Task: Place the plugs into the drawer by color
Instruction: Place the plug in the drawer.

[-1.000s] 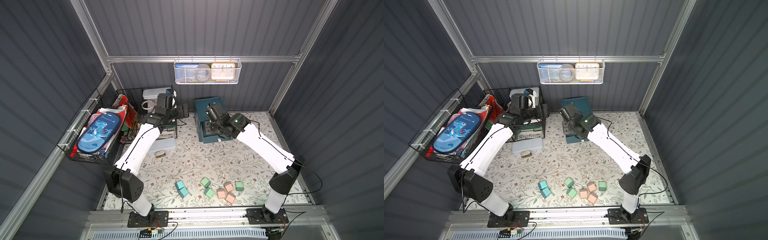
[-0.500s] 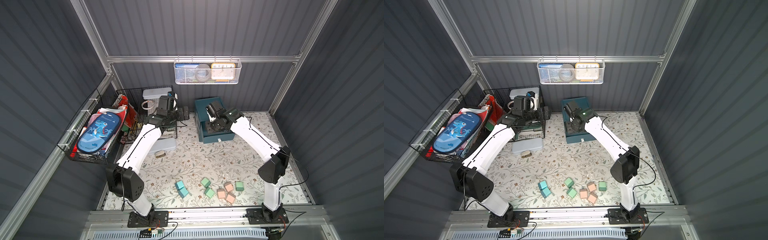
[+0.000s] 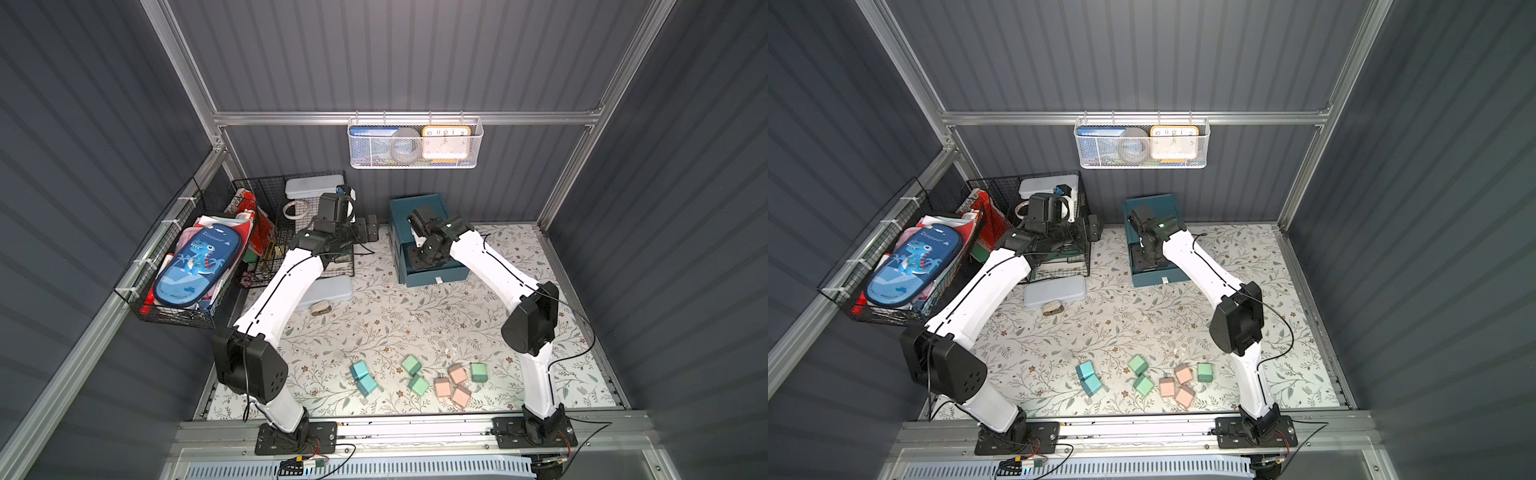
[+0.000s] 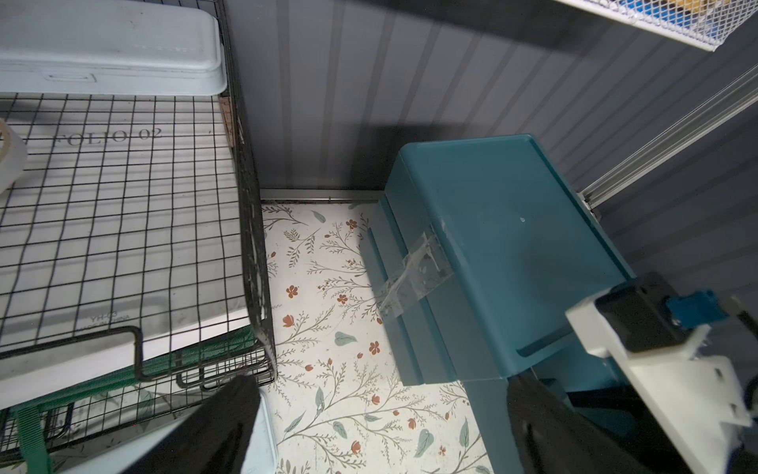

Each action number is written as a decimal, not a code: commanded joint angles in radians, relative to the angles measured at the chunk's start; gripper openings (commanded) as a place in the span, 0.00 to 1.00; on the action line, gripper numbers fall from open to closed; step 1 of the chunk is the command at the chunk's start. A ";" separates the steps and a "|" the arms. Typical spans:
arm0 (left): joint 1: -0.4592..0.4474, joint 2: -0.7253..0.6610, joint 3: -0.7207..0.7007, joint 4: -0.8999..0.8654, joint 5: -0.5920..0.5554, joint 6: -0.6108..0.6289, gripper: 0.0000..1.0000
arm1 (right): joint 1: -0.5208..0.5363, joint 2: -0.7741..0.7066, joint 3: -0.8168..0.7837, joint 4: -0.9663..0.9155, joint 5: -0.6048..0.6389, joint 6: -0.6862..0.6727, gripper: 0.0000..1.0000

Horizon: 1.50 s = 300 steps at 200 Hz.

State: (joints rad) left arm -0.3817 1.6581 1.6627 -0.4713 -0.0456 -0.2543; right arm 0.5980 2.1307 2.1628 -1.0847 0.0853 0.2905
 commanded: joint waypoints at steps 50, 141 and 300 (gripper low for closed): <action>-0.006 -0.017 -0.006 -0.003 -0.009 0.032 0.99 | -0.016 0.003 0.038 -0.009 -0.019 -0.008 0.46; -0.003 -0.061 -0.004 -0.080 -0.039 0.014 0.99 | 0.021 -0.154 0.166 -0.023 -0.029 -0.032 0.63; 0.139 -0.153 -0.123 -0.138 -0.087 -0.018 0.99 | 0.617 -0.321 -0.856 0.720 -0.128 -0.214 0.56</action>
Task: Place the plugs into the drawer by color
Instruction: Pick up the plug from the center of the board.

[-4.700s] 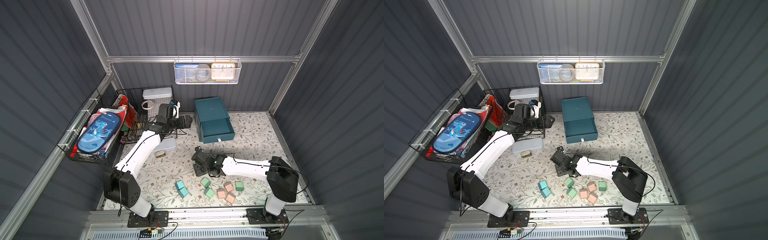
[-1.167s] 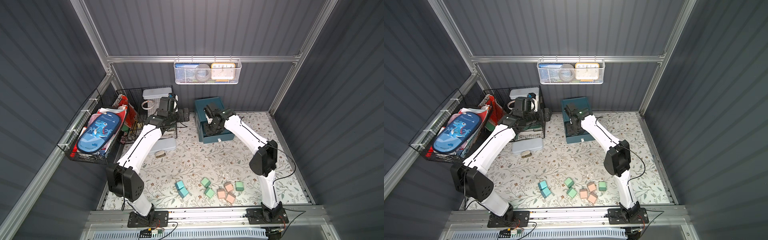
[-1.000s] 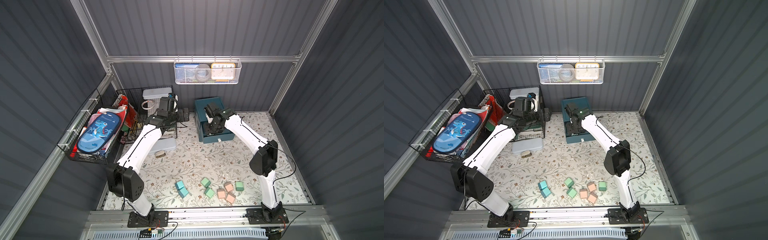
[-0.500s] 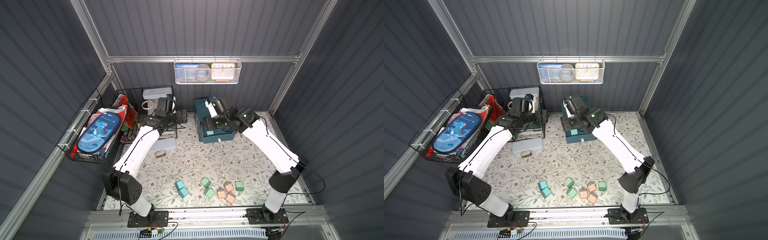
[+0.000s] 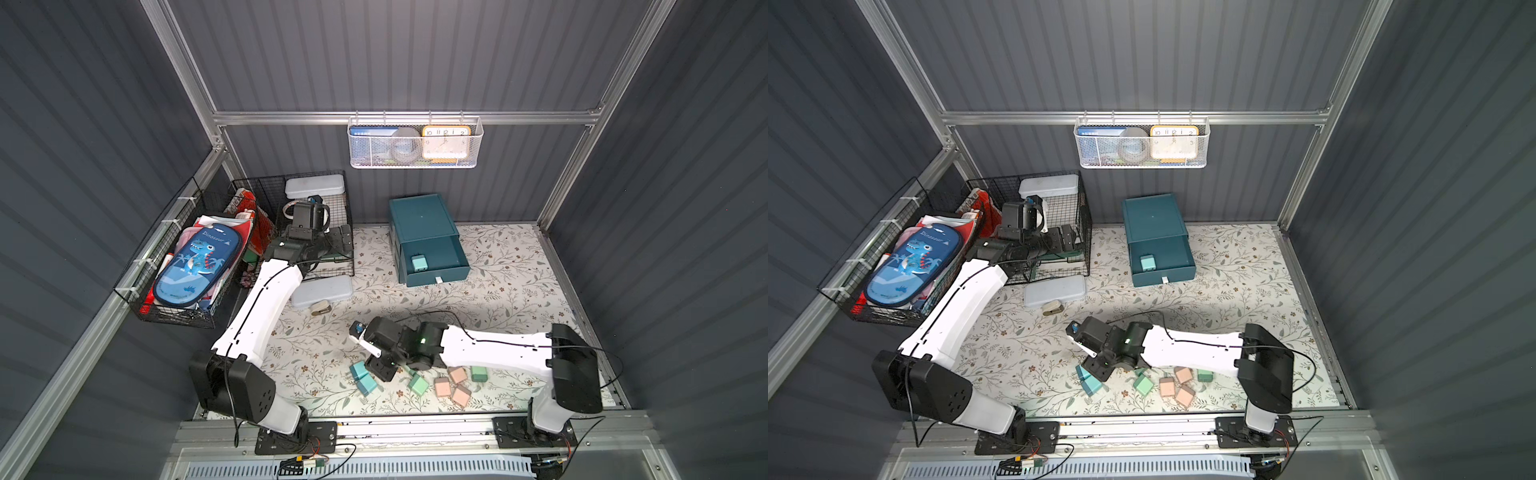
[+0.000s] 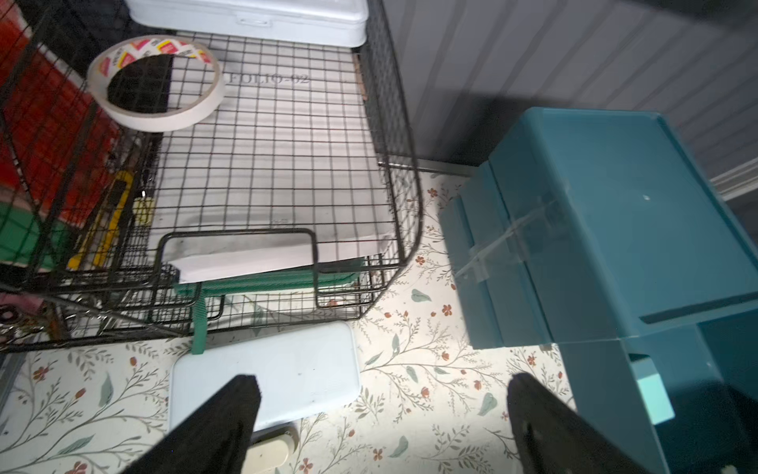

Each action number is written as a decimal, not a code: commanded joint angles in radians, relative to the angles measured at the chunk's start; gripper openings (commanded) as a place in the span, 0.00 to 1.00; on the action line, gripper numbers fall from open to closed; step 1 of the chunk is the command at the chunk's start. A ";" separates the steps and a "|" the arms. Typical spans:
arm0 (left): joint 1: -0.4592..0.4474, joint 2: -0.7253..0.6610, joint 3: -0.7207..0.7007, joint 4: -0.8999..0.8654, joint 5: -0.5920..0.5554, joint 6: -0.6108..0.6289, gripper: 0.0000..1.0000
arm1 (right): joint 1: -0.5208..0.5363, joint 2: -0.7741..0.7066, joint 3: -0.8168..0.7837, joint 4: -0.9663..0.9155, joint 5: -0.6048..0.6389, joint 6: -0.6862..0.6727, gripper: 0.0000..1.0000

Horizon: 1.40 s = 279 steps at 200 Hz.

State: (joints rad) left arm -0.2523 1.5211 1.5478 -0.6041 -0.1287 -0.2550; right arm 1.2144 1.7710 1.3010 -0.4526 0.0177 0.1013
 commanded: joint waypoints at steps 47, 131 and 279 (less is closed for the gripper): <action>0.010 -0.036 -0.009 -0.006 -0.003 -0.026 0.99 | 0.007 0.141 0.011 0.139 -0.106 -0.046 0.57; 0.010 -0.050 -0.009 -0.013 0.023 -0.025 0.99 | 0.000 0.230 0.053 0.139 -0.060 -0.052 0.62; 0.010 -0.061 -0.023 -0.016 0.027 -0.023 0.99 | -0.141 0.259 0.120 0.121 -0.086 0.068 0.63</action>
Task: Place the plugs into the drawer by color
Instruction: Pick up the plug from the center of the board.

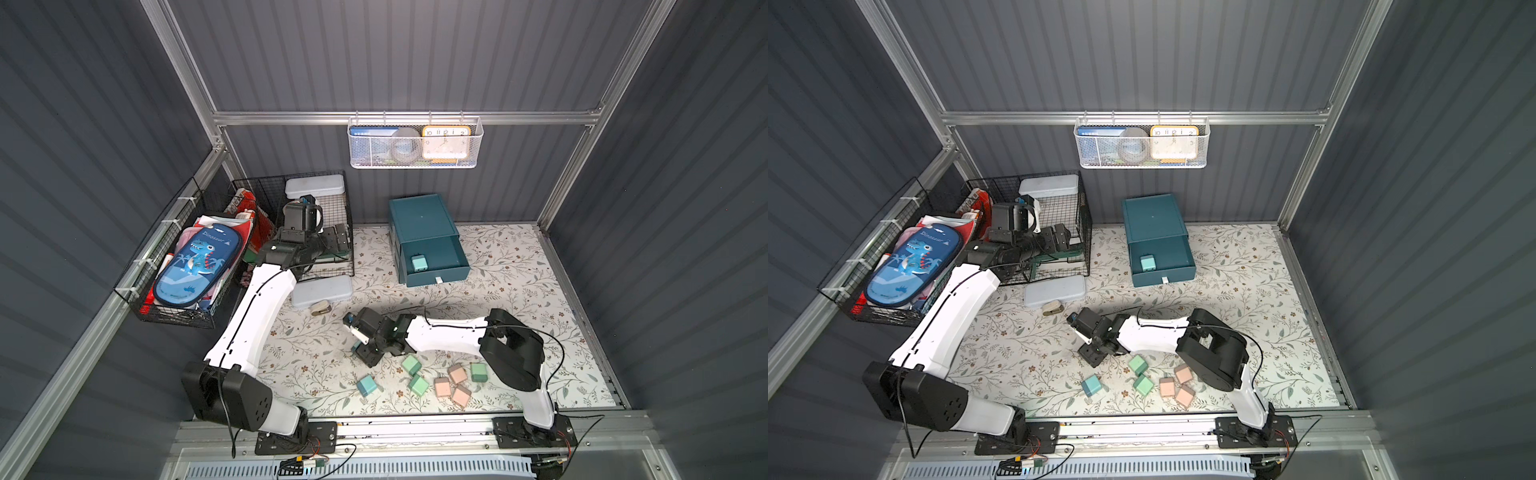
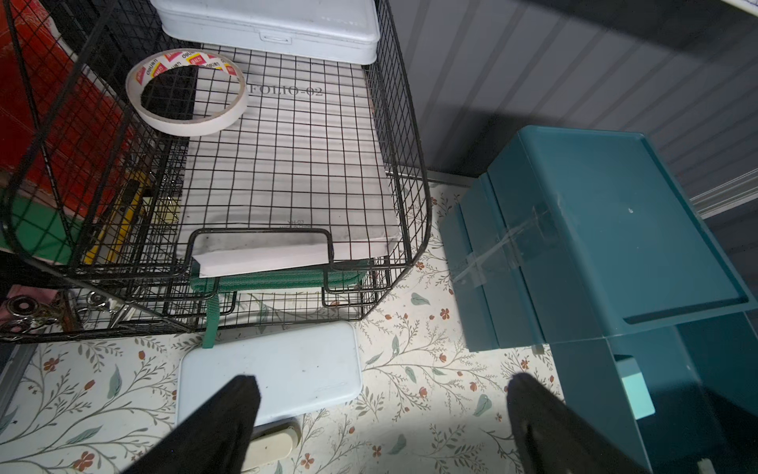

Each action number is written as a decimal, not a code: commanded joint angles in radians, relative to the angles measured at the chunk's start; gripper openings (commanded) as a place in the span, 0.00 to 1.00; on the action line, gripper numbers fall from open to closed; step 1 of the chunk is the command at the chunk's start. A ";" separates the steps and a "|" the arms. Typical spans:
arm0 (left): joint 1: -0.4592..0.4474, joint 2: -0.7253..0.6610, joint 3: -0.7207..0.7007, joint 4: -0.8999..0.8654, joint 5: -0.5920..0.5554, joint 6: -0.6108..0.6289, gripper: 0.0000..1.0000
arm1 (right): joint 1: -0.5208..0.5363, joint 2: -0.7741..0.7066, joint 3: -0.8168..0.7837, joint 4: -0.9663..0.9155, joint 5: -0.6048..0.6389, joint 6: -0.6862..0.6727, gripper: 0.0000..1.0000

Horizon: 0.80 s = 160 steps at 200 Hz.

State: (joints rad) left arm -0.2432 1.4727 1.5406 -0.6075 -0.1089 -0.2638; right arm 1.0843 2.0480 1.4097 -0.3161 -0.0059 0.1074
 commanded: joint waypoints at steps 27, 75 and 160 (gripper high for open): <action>0.001 -0.008 -0.015 -0.007 0.008 -0.014 0.99 | -0.017 -0.038 -0.019 0.041 -0.186 0.105 0.64; 0.001 -0.019 -0.017 -0.010 0.009 -0.014 0.99 | -0.033 -0.018 -0.011 0.052 -0.304 0.101 0.62; 0.001 0.008 0.043 -0.035 -0.010 -0.013 0.99 | 0.022 -0.004 0.038 0.009 -0.313 0.065 0.59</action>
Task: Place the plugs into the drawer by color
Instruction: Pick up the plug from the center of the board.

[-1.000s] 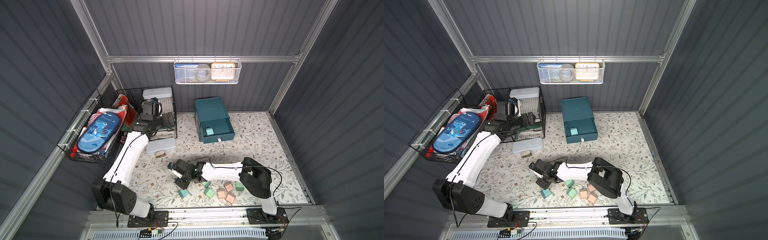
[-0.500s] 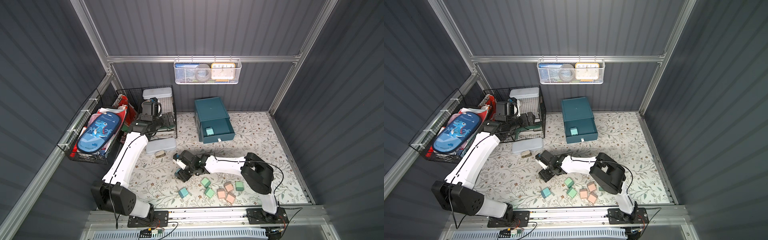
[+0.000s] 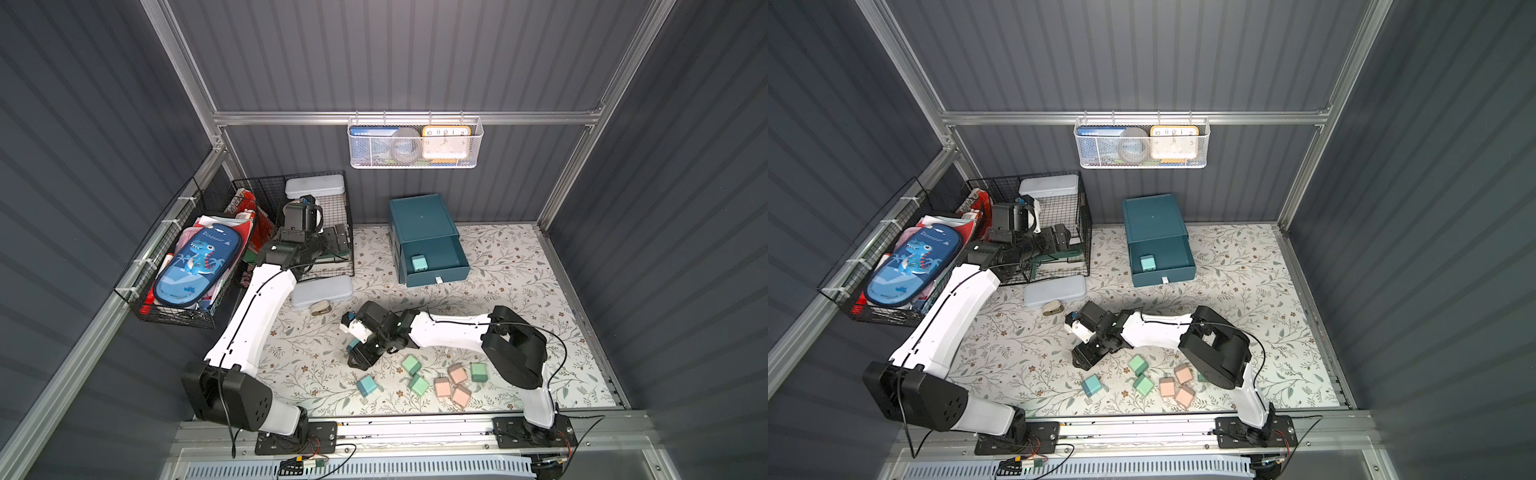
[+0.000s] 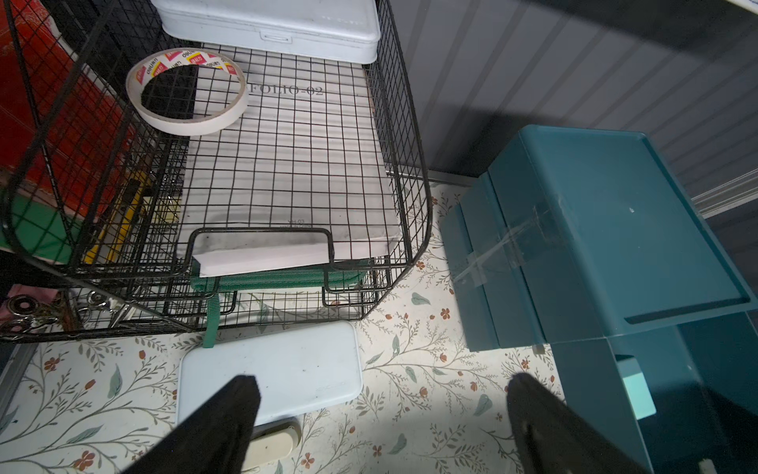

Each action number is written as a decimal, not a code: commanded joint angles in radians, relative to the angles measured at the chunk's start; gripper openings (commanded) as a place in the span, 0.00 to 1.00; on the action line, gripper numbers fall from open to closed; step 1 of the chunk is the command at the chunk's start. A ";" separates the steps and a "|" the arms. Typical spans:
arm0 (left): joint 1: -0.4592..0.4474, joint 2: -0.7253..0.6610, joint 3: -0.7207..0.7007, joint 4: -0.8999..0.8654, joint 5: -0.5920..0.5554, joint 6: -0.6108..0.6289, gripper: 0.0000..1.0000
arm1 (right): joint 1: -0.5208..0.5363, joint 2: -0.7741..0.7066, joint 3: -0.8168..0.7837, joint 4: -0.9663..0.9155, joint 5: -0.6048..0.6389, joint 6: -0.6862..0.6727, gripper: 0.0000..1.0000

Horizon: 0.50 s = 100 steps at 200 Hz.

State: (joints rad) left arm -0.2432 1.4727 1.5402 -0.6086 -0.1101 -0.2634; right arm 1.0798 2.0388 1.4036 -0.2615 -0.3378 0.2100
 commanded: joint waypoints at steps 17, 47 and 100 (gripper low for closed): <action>0.002 0.012 0.097 -0.051 -0.009 -0.014 0.99 | 0.028 -0.058 0.060 -0.109 0.115 -0.179 0.60; 0.005 -0.008 0.172 -0.093 0.006 -0.008 0.99 | -0.021 -0.188 -0.056 -0.016 0.079 -0.598 0.67; 0.023 0.026 0.251 -0.148 0.061 0.001 0.99 | -0.135 -0.100 0.052 -0.105 -0.299 -1.020 0.64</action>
State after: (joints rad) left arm -0.2344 1.4876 1.7561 -0.6945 -0.0856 -0.2630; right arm 0.9367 1.8439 1.3731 -0.2611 -0.4915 -0.5274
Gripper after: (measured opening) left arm 0.992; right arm 0.644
